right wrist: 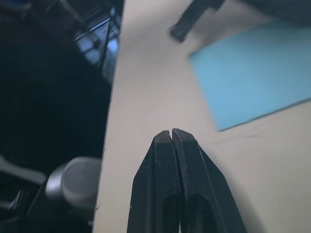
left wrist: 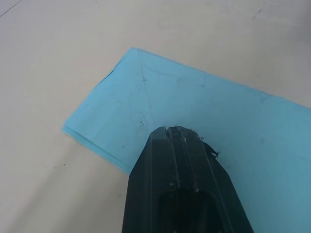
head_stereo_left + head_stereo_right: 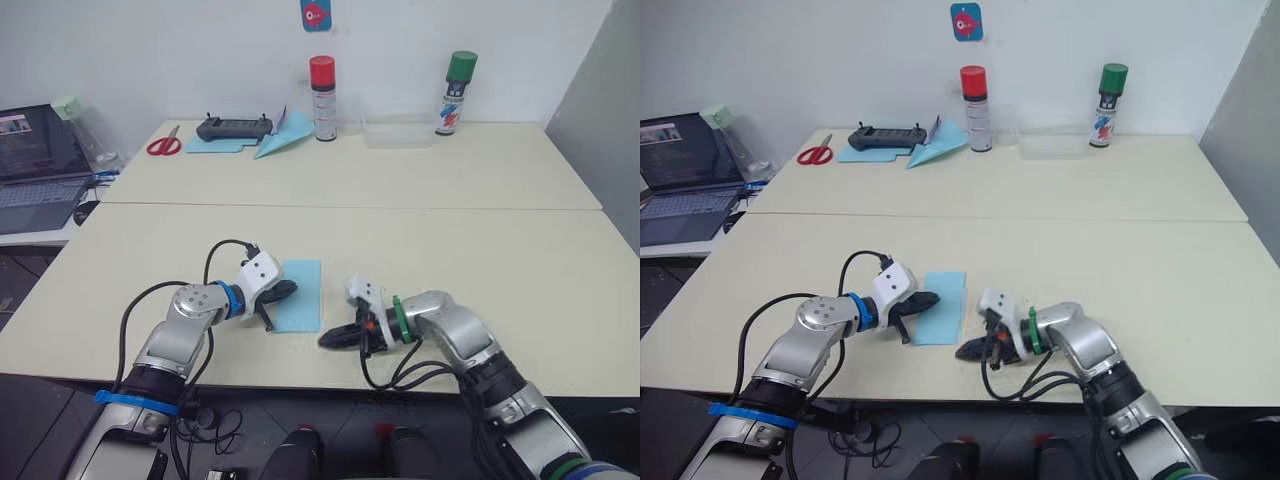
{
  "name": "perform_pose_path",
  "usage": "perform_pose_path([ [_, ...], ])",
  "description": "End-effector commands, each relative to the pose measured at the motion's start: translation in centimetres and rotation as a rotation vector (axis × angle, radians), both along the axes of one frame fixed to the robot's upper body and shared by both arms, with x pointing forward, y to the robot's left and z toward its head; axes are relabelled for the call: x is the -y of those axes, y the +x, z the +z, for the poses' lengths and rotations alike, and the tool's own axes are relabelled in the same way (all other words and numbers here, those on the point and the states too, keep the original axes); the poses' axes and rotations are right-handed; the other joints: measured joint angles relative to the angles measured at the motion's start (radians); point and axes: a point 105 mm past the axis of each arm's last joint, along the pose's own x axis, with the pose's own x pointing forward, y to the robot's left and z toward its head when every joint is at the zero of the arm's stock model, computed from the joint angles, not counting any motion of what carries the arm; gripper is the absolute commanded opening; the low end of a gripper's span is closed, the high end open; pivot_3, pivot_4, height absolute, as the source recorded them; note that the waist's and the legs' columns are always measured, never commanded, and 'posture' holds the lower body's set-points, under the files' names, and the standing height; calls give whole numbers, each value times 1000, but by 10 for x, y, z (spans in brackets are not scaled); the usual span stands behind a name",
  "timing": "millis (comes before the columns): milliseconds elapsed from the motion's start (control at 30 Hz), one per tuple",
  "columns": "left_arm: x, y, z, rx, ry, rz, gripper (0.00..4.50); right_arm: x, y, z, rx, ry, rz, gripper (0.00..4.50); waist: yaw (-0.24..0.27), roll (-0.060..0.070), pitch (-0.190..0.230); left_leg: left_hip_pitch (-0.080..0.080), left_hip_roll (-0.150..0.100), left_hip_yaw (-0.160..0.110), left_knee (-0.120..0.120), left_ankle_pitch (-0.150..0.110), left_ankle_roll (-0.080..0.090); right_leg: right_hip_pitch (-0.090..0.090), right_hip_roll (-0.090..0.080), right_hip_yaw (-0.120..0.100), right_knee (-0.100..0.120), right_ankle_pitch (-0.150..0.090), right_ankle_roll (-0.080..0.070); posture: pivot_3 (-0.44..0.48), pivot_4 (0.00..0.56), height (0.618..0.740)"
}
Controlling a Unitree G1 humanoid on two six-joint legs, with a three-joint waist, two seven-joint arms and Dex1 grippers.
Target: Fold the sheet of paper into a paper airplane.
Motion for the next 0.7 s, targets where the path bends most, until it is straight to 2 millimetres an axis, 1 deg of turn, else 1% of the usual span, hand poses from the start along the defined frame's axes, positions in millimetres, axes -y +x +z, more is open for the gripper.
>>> perform_pose_path([
  [33, -4, -9, -25, -86, 45, 5, 0, -7, 24, 41, 168, 96, -119, 31, 0, 0, 0, 0, 0, 0, 0, 0, 0, 0, 0, 0, 0, 0, 0, 0, 150, 740],
  [100, -4, -9, -25, -83, 42, 5, 0, -15, 37, 44, 242, 89, -189, 31, 0, 1, 0, 0, 0, 0, 0, 0, 0, -1, 0, 0, 1, 0, 0, 0, 150, 740],
  [133, -4, -8, -25, -79, 38, 4, 0, -19, 41, 42, 261, 79, -209, 31, 0, 1, 0, 0, 1, 0, 0, 0, 0, -1, 0, 0, 1, 0, 0, 0, 150, 740],
  [200, -2, -6, -20, -61, 17, 6, 0, -26, 45, 32, 296, 29, -222, 31, 0, 1, 0, 0, 0, 0, 0, 0, 0, -1, 0, 0, 1, 0, 0, 0, 150, 740],
  [367, -3, 1, 0, -6, -68, 31, 0, -33, 45, 1, 354, -114, -188, 31, 5, 1, 2, -2, -1, 0, 1, 0, 0, -2, 0, 0, 0, 0, 0, 0, 150, 740],
  [500, -4, 1, 6, 1, -94, 39, 0, -33, 43, -8, 364, -145, -171, 31, 2, 1, 3, -4, 0, 0, 1, 0, 0, -2, 1, 0, 2, 0, 0, 0, 150, 740],
  [567, -26, -2, 29, -4, -198, 108, 0, -28, 44, -20, 365, -205, -172, 31, -4, 1, 4, -5, 0, 0, 1, 0, 0, -2, 1, 0, 2, 0, 0, 0, 150, 740],
  [600, -38, -4, 36, -18, -231, 140, 0, -26, 45, -22, 368, -216, -174, 31, -9, 1, 5, -6, 0, 0, 1, 0, 0, -2, 1, 0, 2, 0, 0, 0, 150, 740],
  [633, -47, -8, 39, -40, -258, 164, 0, -25, 46, -23, 370, -222, -177, 31, -13, 0, 5, -6, 0, 0, 1, 0, 0, -3, 1, 0, 3, 0, 0, 0, 150, 740],
  [700, -56, -13, 39, -74, -281, 192, 0, -25, 47, -22, 373, -219, -178, 31, -13, 0, 6, -6, 1, -1, 1, 0, 0, -3, 2, 0, 3, 0, 0, 0, 150, 740],
])
